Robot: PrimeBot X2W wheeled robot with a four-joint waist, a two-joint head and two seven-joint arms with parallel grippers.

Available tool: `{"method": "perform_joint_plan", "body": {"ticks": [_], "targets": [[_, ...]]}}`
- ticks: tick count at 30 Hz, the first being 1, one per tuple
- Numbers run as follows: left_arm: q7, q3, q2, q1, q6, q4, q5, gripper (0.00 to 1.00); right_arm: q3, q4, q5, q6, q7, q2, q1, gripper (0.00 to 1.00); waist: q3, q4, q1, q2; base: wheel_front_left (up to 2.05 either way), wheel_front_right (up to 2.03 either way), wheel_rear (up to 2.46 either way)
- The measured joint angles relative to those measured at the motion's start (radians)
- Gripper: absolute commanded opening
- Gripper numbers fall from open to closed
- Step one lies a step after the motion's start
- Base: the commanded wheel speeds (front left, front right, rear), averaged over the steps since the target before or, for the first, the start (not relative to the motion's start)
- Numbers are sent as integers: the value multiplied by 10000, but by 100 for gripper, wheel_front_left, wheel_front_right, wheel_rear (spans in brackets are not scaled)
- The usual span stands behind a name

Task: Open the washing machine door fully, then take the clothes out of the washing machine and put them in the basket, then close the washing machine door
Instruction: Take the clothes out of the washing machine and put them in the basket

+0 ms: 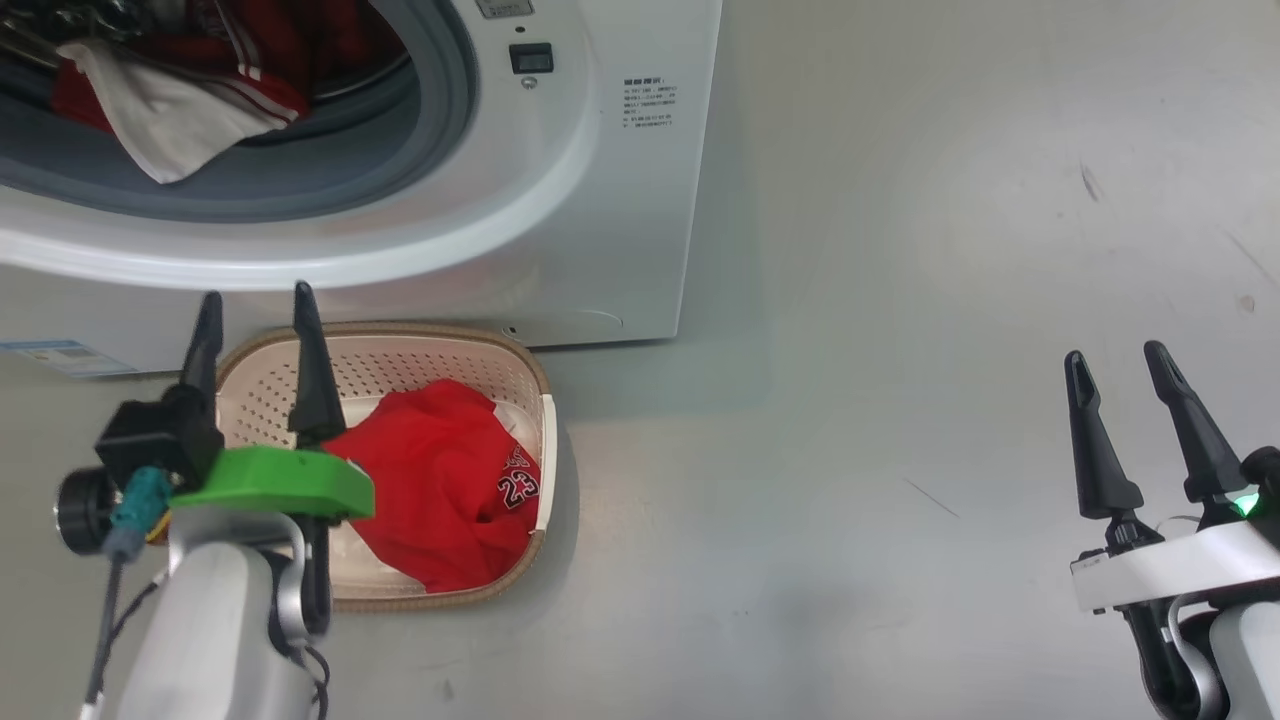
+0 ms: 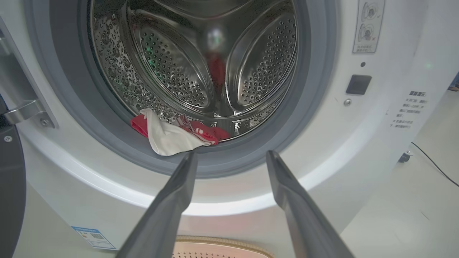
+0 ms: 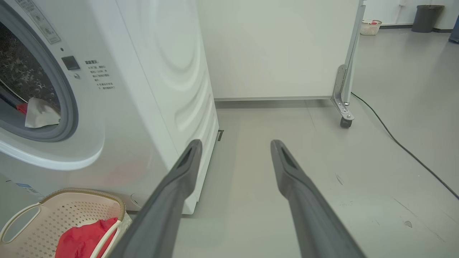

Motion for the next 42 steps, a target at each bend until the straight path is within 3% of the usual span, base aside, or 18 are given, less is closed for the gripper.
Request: {"method": "perform_joint_plan", "body": {"ticks": [11, 21, 27, 42], "targets": [[1407, 1300, 571, -2565, 96, 458, 349, 100, 198, -205, 449, 0, 0, -270, -816, 100, 1486, -461, 0, 0, 0, 0, 0], [3544, 2499, 1532, -4292, 96, 1476, 1983, 100, 408, -326, 840, 0, 0, -412, -1575, 100, 2646, -1112, 1, 0, 0, 0, 0], [4811, 2610, 1616, -5389, 96, 1465, 2136, 100, 564, -324, 997, 0, 0, -401, -1782, 100, 3203, -1424, 1, 0, 0, 0, 0], [7081, 3923, 2136, -7141, 96, 1845, 2987, 100, 907, -186, 1227, 0, 0, -199, -2429, 100, 4034, -2155, 1, 0, 0, 0, 0]]}}
